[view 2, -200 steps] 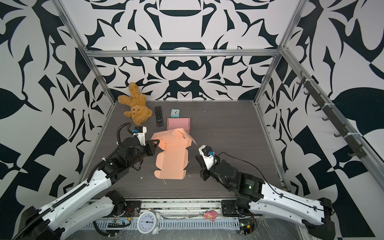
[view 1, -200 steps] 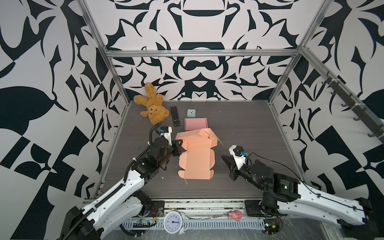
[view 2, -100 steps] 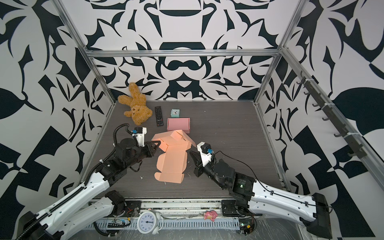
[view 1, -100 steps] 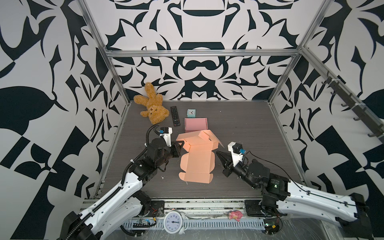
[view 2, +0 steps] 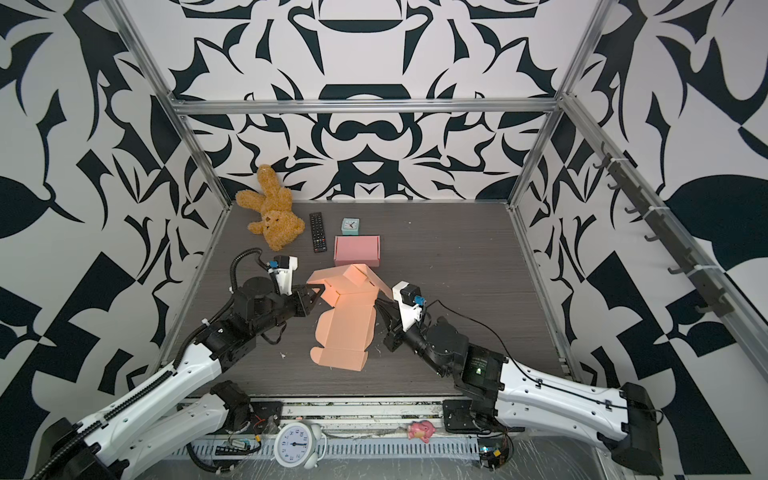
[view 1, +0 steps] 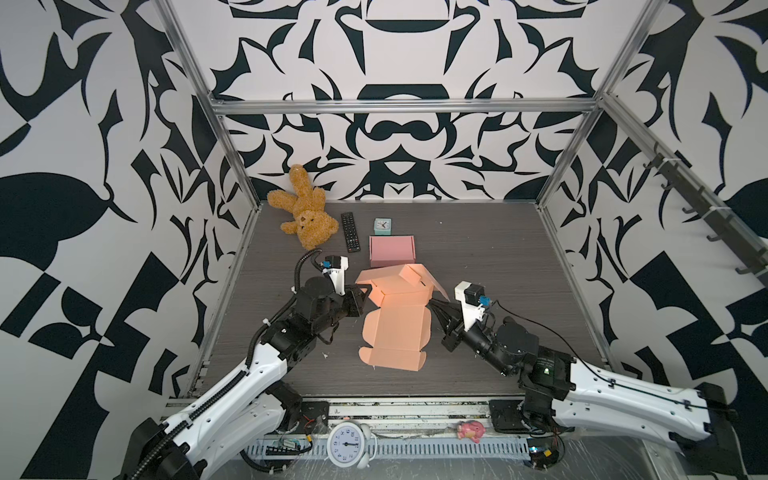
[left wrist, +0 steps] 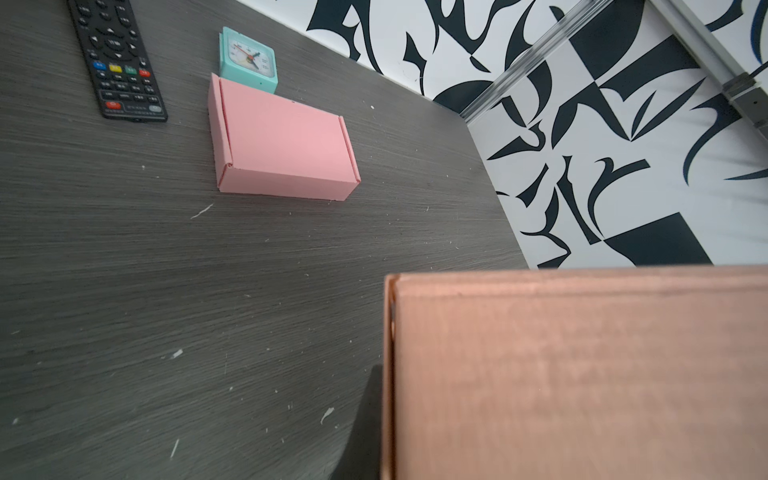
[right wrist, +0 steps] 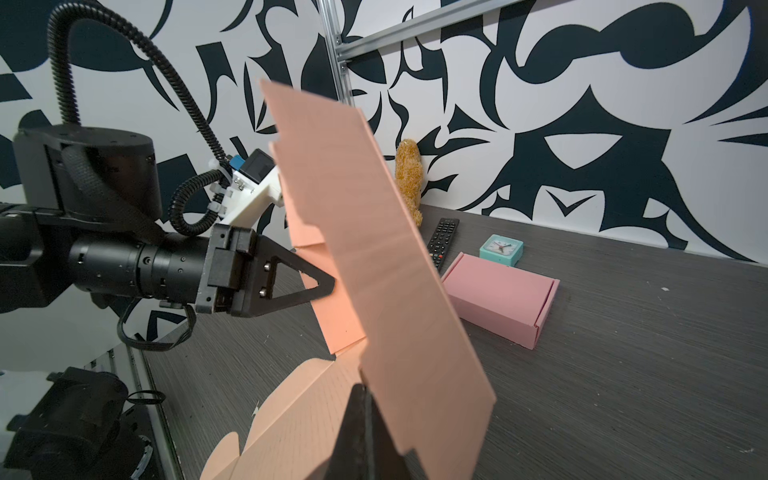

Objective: Fold the paper box

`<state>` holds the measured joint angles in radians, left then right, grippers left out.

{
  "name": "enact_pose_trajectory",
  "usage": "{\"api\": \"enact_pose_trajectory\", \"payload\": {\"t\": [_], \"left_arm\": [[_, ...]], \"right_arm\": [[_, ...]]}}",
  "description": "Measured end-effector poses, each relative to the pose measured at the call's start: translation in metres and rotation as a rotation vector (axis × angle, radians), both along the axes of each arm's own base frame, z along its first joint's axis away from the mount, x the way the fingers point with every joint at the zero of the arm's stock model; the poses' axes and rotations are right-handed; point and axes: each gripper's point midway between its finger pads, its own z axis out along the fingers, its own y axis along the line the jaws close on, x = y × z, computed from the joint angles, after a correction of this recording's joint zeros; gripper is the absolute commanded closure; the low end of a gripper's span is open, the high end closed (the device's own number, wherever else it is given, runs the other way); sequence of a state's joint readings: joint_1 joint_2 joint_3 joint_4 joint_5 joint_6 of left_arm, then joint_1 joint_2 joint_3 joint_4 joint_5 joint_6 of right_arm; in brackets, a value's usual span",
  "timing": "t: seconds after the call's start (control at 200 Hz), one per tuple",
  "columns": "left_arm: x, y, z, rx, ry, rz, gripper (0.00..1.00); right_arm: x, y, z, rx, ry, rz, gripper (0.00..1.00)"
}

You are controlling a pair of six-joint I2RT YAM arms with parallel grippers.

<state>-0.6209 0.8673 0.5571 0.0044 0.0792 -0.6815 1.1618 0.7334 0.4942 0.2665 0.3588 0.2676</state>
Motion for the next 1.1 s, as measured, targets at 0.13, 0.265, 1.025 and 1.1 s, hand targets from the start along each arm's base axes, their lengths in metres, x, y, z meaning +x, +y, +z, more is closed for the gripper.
{"api": "enact_pose_trajectory", "payload": {"t": [0.13, 0.265, 1.025, 1.1], "left_arm": [[-0.001, -0.001, -0.002, 0.0, 0.005, -0.008, 0.94], [-0.002, -0.002, -0.002, -0.004, 0.005, -0.016, 0.94], [0.001, 0.003, -0.01, -0.004, 0.009, -0.008, 0.95], [0.005, 0.009, -0.018, -0.009, 0.027, 0.005, 0.95]], "right_arm": [[0.001, 0.002, -0.003, -0.01, 0.004, 0.0, 1.0], [0.001, 0.003, -0.005, -0.013, 0.008, 0.002, 1.0], [-0.001, 0.007, -0.019, -0.067, 0.051, 0.022, 0.99], [-0.003, 0.004, -0.02, -0.089, 0.062, 0.021, 0.9]]}}
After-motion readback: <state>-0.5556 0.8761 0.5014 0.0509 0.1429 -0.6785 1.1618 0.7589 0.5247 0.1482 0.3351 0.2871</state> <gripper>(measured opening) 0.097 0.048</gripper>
